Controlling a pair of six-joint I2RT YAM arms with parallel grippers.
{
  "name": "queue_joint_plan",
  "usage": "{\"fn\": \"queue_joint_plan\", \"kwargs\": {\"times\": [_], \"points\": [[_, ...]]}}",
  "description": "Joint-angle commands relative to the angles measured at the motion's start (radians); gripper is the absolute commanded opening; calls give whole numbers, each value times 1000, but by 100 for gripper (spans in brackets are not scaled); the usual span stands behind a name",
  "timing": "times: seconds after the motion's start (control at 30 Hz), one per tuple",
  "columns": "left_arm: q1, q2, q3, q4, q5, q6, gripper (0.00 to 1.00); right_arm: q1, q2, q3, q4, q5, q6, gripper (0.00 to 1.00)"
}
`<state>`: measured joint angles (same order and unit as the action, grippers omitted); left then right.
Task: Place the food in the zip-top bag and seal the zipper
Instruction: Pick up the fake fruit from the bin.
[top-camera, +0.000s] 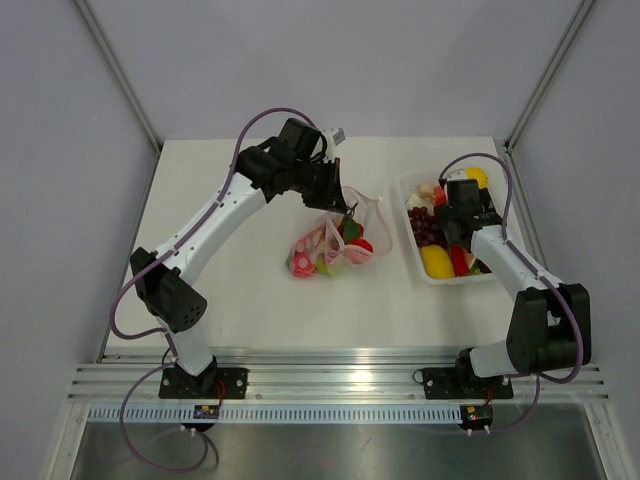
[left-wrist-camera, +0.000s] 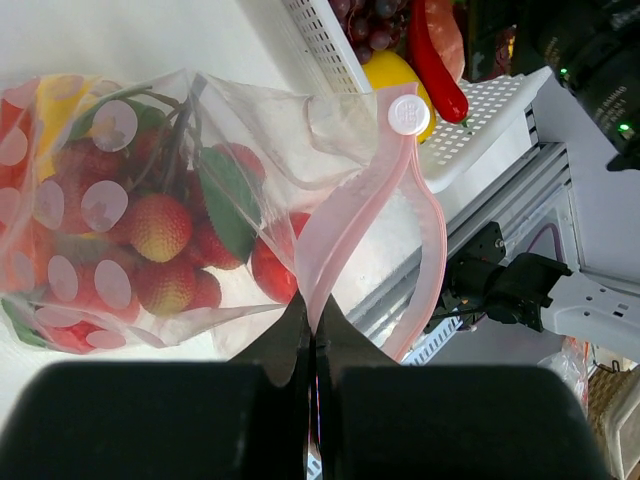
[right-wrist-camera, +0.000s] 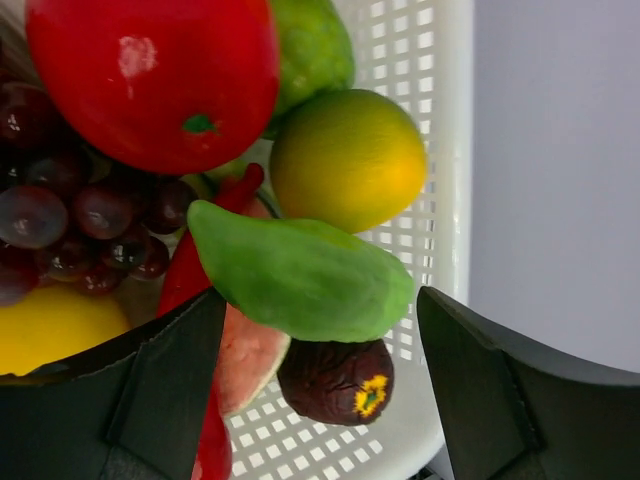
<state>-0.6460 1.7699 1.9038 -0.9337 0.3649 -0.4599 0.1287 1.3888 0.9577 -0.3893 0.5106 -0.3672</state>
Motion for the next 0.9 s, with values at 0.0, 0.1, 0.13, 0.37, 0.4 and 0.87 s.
{"fn": "queue_joint_plan", "kwargs": {"times": [0.0, 0.1, 0.13, 0.37, 0.4, 0.87], "points": [[6, -55, 3, 52, 12, 21, 0, -8, 45, 39, 82, -58, -22, 84], [6, -56, 1, 53, 16, 21, 0, -9, 82, 41, 90, -64, -16, 79], [6, -56, 1, 55, 16, 23, 0, -11, 90, 41, 90, -64, -12, 76], [8, -55, -2, 56, 17, 26, 0, -11, 72, 26, 90, -58, 27, 54], [8, -52, -2, 56, 17, 26, 0, -11, 62, 29, 72, -63, 34, 52], [8, -10, 41, 64, 39, 4, 0, -11, -318, 71, -72, -276, 246, 15]]}}
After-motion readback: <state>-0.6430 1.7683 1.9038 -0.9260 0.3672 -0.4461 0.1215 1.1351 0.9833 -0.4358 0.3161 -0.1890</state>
